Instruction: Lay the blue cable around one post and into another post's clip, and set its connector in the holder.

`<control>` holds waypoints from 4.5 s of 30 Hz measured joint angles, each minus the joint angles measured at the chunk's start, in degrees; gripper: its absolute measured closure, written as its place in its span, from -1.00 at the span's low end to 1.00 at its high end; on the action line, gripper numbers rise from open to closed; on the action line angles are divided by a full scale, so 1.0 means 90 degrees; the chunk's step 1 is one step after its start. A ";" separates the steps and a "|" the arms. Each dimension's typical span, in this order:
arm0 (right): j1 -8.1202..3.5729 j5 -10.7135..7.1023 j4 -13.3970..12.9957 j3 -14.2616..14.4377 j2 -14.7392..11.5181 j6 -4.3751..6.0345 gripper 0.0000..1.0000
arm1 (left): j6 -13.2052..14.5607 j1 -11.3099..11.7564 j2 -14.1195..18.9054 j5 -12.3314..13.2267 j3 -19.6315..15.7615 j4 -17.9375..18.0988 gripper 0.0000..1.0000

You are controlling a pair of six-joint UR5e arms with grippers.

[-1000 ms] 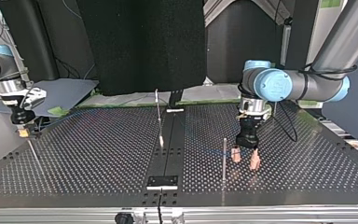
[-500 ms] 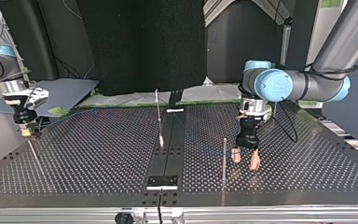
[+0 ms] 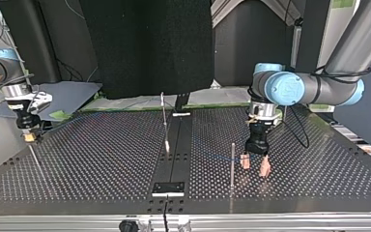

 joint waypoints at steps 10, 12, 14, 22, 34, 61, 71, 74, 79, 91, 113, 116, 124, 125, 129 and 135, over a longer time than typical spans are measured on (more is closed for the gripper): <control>0.0011 -0.0012 -0.0106 -0.0023 0.0009 0.0139 1.00 | -0.0018 0.0003 0.0000 0.0026 0.0008 0.0001 -1.00; 0.0012 -0.0010 -0.0117 -0.0029 0.0009 0.0165 1.00 | -0.0024 0.0003 0.0001 0.0032 0.0015 0.0001 -1.00; 0.0012 -0.0003 -0.0119 -0.0041 0.0010 0.0190 1.00 | -0.0029 0.0001 0.0001 0.0038 0.0026 0.0001 -1.00; 0.0012 0.0017 -0.0111 -0.0064 0.0012 0.0238 1.00 | -0.0034 -0.0001 0.0001 0.0048 0.0039 0.0001 -1.00; 0.0051 0.0071 -0.0145 -0.0065 0.0028 0.0252 1.00 | -0.0044 0.0001 0.0003 0.0064 0.0041 0.0001 -1.00; 0.0167 0.0342 -0.0267 -0.0065 0.0049 0.0250 1.00 | -0.0044 0.0020 -0.0001 0.0086 0.0048 0.0003 -1.00; 0.0136 0.0080 -0.0055 -0.0063 0.0020 0.0178 1.00 | -0.0059 0.0022 -0.0001 0.0096 0.0060 0.0011 -1.00; 0.0134 0.0079 -0.0055 -0.0061 0.0025 0.0178 1.00 | -0.0068 0.0024 0.0000 0.0101 0.0067 0.0011 -1.00; 0.0134 0.0079 -0.0056 -0.0061 0.0025 0.0178 1.00 | -0.0073 0.0026 -0.0001 0.0103 0.0071 0.0011 -1.00; 0.0134 0.0079 -0.0056 -0.0062 0.0025 0.0178 1.00 | -0.0074 0.0040 0.0000 0.0127 0.0096 0.0009 -1.00; 0.0134 0.0079 -0.0056 -0.0061 0.0025 0.0178 -0.98 | -0.0131 0.0059 0.0004 0.0175 0.0109 -0.0026 -1.00; 0.0134 0.0079 -0.0056 -0.0062 0.0025 0.0178 -0.98 | -0.0134 0.0065 0.0005 0.0206 0.0114 -0.0124 -1.00; 0.0134 0.0079 -0.0056 -0.0062 0.0025 0.0178 -0.98 | -0.0371 0.0056 0.0095 0.0581 0.0173 -0.0460 -1.00; 0.0134 0.0079 -0.0055 -0.0062 0.0025 0.0178 -0.98 | -0.0439 0.0042 0.0139 0.0653 0.0175 -0.0475 -1.00; 0.0134 0.0079 -0.0056 -0.0062 0.0025 0.0178 -0.98 | -0.0677 -0.0015 0.0326 0.0854 0.0176 -0.0504 -1.00; 0.0134 0.0079 -0.0056 -0.0062 0.0025 0.0178 -0.98 | -0.0795 -0.0104 0.0428 0.0884 0.0175 -0.0668 -1.00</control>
